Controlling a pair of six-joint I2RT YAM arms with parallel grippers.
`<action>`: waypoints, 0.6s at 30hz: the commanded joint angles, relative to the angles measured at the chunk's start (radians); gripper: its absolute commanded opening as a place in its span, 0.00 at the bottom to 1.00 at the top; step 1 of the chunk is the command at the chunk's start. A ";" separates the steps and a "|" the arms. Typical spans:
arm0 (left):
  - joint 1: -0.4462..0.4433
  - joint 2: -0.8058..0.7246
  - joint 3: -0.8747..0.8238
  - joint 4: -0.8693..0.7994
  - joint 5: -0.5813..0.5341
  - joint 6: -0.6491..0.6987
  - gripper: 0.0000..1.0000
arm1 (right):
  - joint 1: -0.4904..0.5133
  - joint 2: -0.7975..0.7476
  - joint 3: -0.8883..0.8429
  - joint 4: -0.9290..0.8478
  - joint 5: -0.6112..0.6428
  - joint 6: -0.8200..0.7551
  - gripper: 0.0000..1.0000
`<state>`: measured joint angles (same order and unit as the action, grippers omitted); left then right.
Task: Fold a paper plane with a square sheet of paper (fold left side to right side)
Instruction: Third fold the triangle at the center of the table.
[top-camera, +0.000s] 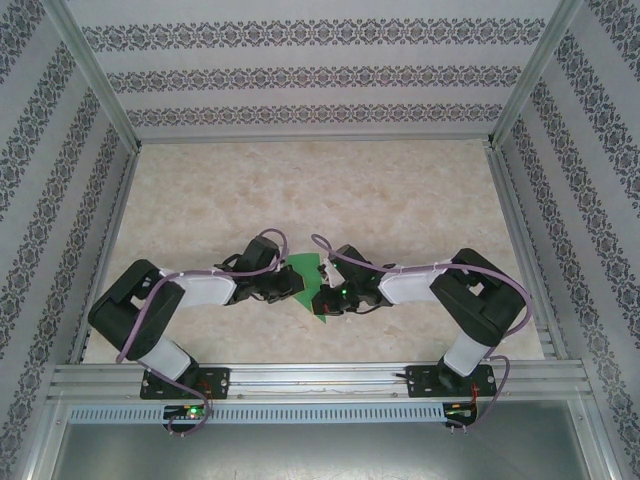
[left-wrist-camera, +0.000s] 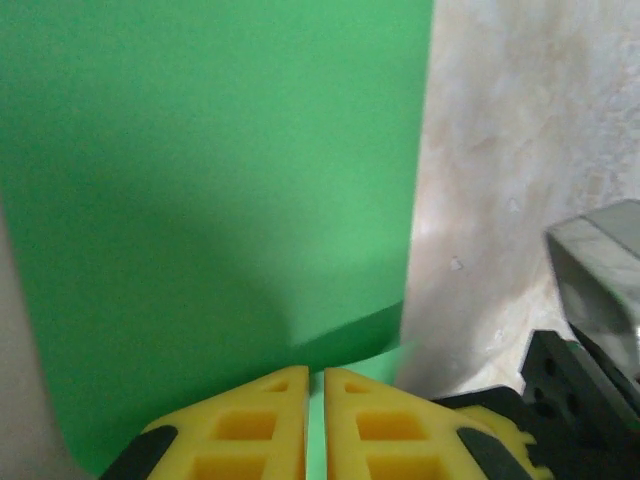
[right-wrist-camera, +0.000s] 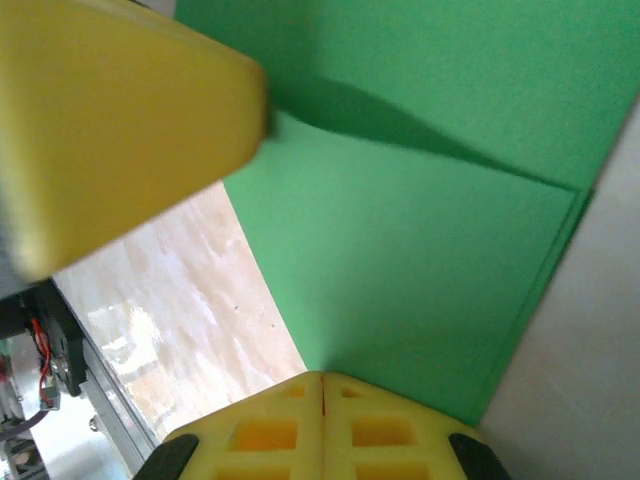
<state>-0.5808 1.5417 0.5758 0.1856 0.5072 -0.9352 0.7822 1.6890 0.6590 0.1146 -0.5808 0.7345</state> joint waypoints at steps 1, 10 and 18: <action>-0.005 -0.066 -0.018 -0.037 -0.022 0.043 0.12 | -0.025 0.046 -0.051 -0.066 0.046 -0.035 0.00; -0.083 -0.049 -0.063 0.111 0.018 0.016 0.11 | -0.049 0.062 -0.068 -0.041 0.030 -0.070 0.00; -0.105 0.021 -0.064 0.200 -0.001 0.000 0.11 | -0.052 0.089 -0.068 -0.032 0.030 -0.073 0.00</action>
<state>-0.6689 1.5429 0.5167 0.3069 0.5152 -0.9249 0.7410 1.7069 0.6342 0.1692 -0.6643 0.7006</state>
